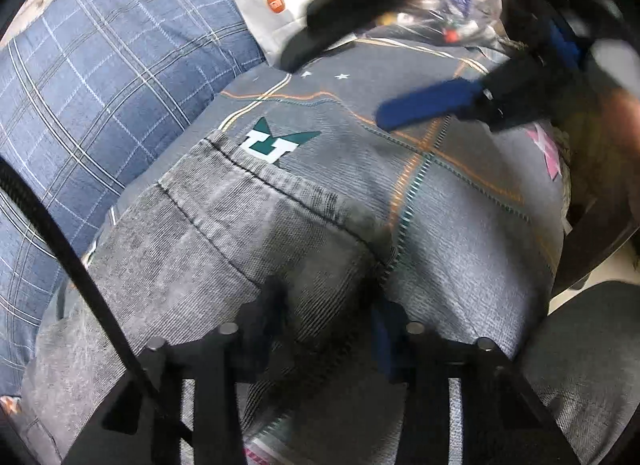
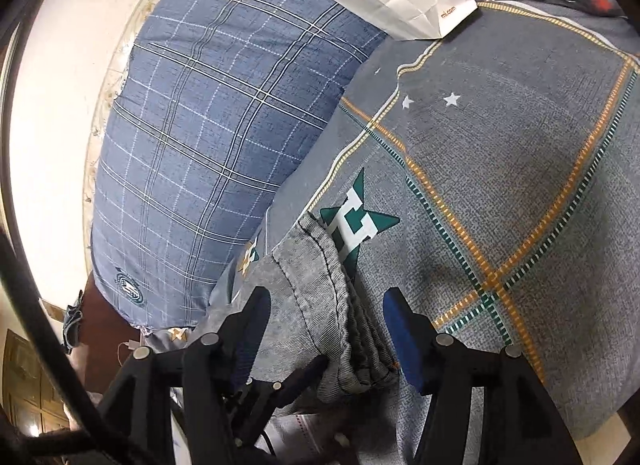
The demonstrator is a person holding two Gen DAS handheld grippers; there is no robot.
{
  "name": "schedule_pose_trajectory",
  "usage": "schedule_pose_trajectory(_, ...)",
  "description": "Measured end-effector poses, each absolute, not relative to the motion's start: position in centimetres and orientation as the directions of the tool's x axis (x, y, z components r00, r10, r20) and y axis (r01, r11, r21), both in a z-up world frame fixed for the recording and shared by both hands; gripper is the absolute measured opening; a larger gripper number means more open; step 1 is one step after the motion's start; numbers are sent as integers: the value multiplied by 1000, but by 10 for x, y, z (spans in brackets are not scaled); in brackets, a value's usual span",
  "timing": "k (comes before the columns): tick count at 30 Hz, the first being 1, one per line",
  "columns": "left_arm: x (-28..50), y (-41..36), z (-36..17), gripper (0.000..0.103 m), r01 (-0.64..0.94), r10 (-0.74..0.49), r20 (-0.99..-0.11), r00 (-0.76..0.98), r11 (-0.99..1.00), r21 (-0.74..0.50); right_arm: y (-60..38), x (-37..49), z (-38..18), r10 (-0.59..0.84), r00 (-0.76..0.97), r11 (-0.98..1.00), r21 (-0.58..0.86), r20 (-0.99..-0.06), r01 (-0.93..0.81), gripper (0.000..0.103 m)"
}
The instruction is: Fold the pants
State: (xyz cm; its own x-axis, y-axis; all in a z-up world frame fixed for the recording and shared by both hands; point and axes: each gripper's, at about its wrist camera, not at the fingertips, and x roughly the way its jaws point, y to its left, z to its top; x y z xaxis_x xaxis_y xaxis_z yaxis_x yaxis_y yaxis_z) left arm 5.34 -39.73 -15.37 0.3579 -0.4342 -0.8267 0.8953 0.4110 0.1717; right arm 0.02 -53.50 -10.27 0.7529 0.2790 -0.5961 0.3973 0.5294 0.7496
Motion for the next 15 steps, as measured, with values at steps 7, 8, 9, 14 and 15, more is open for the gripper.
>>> schedule_pose_trajectory(7, 49, -396, -156, 47, 891, -420, -817, 396, 393, 229, -535, 3, -106, 312, 742, 524, 759, -593, 386, 62)
schedule_pose_trajectory(8, 50, -398, -156, 39, 896, -426, -824, 374, 393, 204, -535, 6, -108, 331, 738, 513, 769, -588, 382, 62)
schedule_pose_trajectory(9, 52, -397, -154, 26, 894, -428, -824, 372, 403, 194, -538, 11, -112, 359, 729, 496, 781, -583, 380, 62)
schedule_pose_trajectory(14, 92, -368, -134, 16, 827, -534, -807, 254, 552, -105, -554, 55, -138, 501, 643, 408, 813, -580, 416, 62)
schedule_pose_trajectory(15, 99, -360, -131, 16, 797, -557, -795, 239, 580, -167, -555, 64, -144, 512, 628, 397, 810, -586, 433, 62)
